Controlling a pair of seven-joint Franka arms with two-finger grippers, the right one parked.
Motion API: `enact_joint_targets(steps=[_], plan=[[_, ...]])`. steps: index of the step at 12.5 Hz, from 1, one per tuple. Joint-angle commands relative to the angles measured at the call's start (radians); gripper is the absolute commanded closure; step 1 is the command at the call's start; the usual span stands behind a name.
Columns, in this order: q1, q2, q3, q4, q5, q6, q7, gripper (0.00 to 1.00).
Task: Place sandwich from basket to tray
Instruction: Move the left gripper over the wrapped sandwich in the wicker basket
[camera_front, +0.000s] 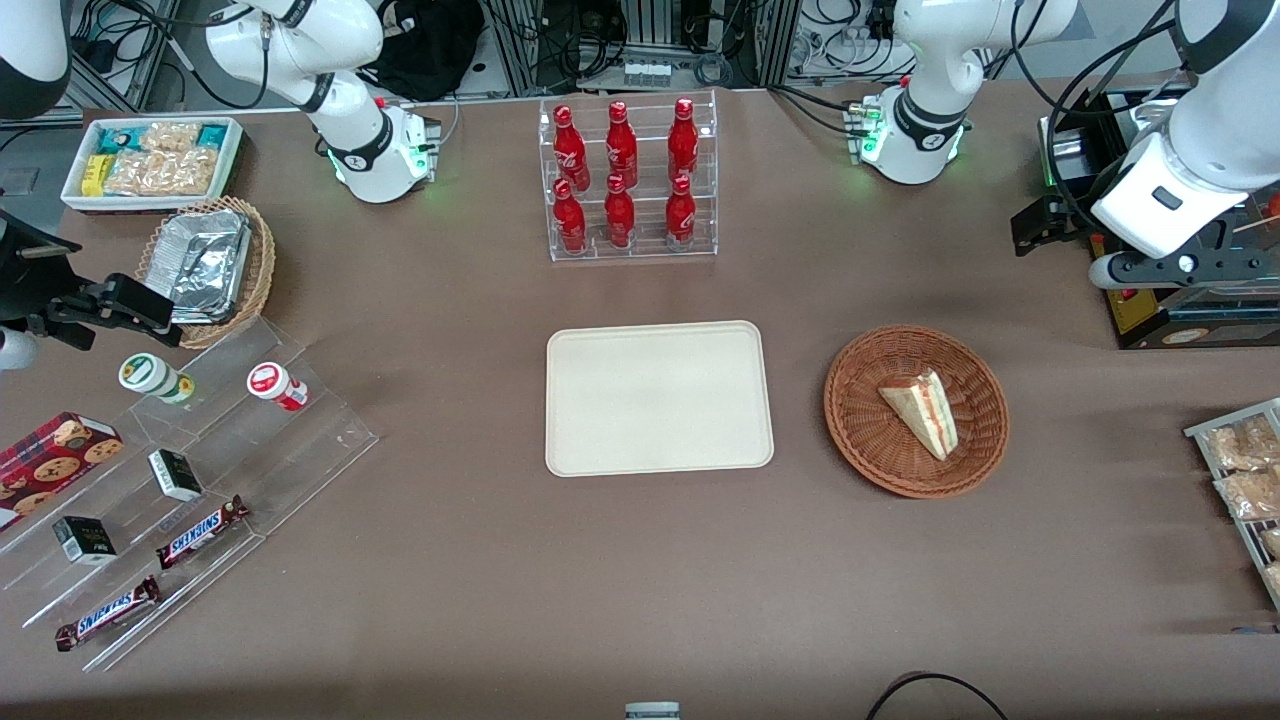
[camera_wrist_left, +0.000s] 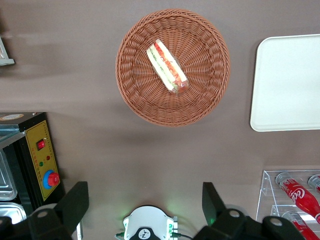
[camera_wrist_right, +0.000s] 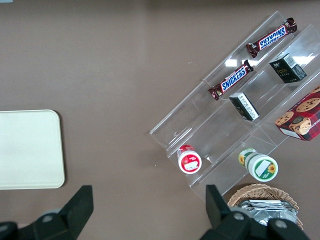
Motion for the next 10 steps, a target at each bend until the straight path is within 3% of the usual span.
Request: enact_joint_targets(steps=[1, 6, 10], plan=[[-0.003, 0.007, 0.002, 0.01, 0.006, -0.012, 0.021, 0.0], [-0.005, 0.09, 0.001, -0.022, 0.03, 0.032, 0.016, 0.0], [-0.005, 0.084, 0.001, -0.22, 0.026, 0.237, 0.007, 0.0]])
